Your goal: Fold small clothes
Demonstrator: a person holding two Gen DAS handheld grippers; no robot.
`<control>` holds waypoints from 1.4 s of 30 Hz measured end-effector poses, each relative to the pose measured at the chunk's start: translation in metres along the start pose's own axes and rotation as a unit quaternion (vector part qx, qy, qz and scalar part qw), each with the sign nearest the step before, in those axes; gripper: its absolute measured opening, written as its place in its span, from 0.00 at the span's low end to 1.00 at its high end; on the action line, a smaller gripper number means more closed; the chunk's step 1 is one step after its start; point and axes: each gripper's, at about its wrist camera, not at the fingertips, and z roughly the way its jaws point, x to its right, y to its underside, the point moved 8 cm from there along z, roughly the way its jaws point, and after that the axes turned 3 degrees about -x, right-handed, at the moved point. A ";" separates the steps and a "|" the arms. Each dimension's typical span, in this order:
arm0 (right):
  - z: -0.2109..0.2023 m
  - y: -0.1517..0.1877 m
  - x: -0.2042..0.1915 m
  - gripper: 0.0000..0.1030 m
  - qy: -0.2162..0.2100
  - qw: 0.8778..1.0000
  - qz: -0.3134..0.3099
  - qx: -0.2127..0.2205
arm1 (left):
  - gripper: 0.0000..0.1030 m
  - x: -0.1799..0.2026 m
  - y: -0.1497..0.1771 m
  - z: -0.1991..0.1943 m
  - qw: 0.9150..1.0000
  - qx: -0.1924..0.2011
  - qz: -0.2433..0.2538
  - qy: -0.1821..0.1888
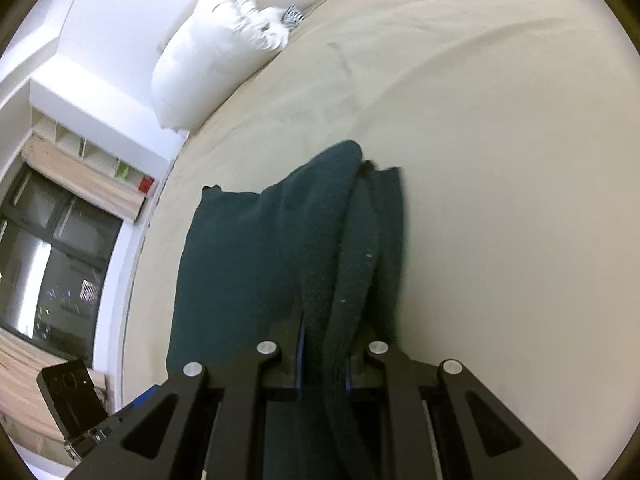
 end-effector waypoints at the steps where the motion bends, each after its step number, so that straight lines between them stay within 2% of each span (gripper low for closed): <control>1: -0.002 0.001 0.001 0.14 0.003 1.000 -0.003 0.002 | 0.78 0.003 -0.002 0.001 1.000 -0.002 0.008 -0.003; 6: 0.015 0.018 0.001 0.14 0.025 0.999 -0.022 -0.014 | 0.78 0.023 -0.019 0.024 0.999 0.001 0.034 -0.011; 10: 0.006 0.016 0.008 0.16 0.004 1.000 0.008 -0.014 | 0.78 0.038 -0.028 0.040 0.997 0.001 0.069 -0.021; 14: -0.027 0.012 0.009 0.32 0.068 0.997 0.000 0.033 | 0.78 0.043 -0.033 0.050 0.994 0.002 0.101 -0.039; 15: -0.043 0.010 0.005 0.32 0.089 0.994 -0.005 0.058 | 0.78 0.045 -0.034 0.053 0.994 0.003 0.101 -0.038; 17: -0.060 0.008 -0.008 0.32 0.075 0.993 -0.019 0.085 | 0.78 0.042 -0.035 0.052 0.995 0.008 0.098 -0.036; 18: -0.068 0.011 -0.020 0.32 0.044 0.994 -0.031 0.093 | 0.78 0.042 -0.037 0.054 0.994 0.009 0.098 -0.038; 21: -0.054 0.017 -0.055 0.31 -0.030 0.995 -0.058 0.070 | 0.71 0.044 -0.046 0.064 0.994 0.007 0.099 -0.045; 22: -0.044 0.020 -0.061 0.31 -0.040 0.995 -0.066 0.056 | 0.67 0.045 -0.052 0.066 0.994 0.005 0.103 -0.044; 24: -0.030 0.027 -0.051 0.31 -0.024 0.997 -0.073 0.033 | 0.62 0.046 -0.064 0.075 0.992 -0.004 0.113 -0.054; 26: -0.007 0.028 -0.027 0.31 0.001 0.999 -0.042 0.005 | 0.59 0.039 -0.078 0.094 0.992 -0.028 0.107 -0.068; 28: 0.005 0.030 -0.005 0.17 0.001 1.000 -0.024 -0.004 | 0.54 0.023 -0.082 0.116 0.991 -0.058 0.086 -0.082; 29: 0.003 0.029 0.004 0.02 -0.005 1.000 -0.018 0.004 | 0.52 0.014 -0.079 0.126 0.991 -0.071 0.075 -0.086; 32: -0.009 0.031 0.016 0.00 -0.034 0.999 -0.002 0.018 | 0.52 0.009 -0.073 0.132 0.991 -0.054 0.089 -0.085; 34: -0.024 0.033 0.016 0.01 -0.026 0.999 -0.003 0.032 | 0.53 0.012 -0.072 0.132 0.988 -0.052 0.103 -0.099; 35: -0.036 0.036 0.012 0.08 -0.023 0.999 -0.006 0.044 | 0.53 0.014 -0.073 0.130 0.988 -0.052 0.104 -0.103; 36: -0.042 0.037 0.006 0.25 -0.025 0.998 -0.012 0.054 | 0.53 0.017 -0.074 0.126 0.988 -0.049 0.102 -0.104; 38: -0.047 0.041 -0.010 0.48 -0.038 0.996 -0.029 0.071 | 0.54 0.024 -0.075 0.113 0.991 -0.033 0.089 -0.089; 40: -0.051 0.049 -0.025 0.50 -0.045 0.995 -0.053 0.071 | 0.55 0.029 -0.072 0.100 0.993 -0.009 0.086 -0.082; 41: -0.049 0.054 -0.027 0.53 -0.044 0.995 -0.061 0.066 | 0.56 0.025 -0.067 0.101 0.991 -0.010 0.091 -0.099; 42: -0.043 0.060 -0.027 0.61 -0.031 0.996 -0.069 0.055 | 0.56 0.023 -0.064 0.104 0.990 -0.020 0.093 -0.107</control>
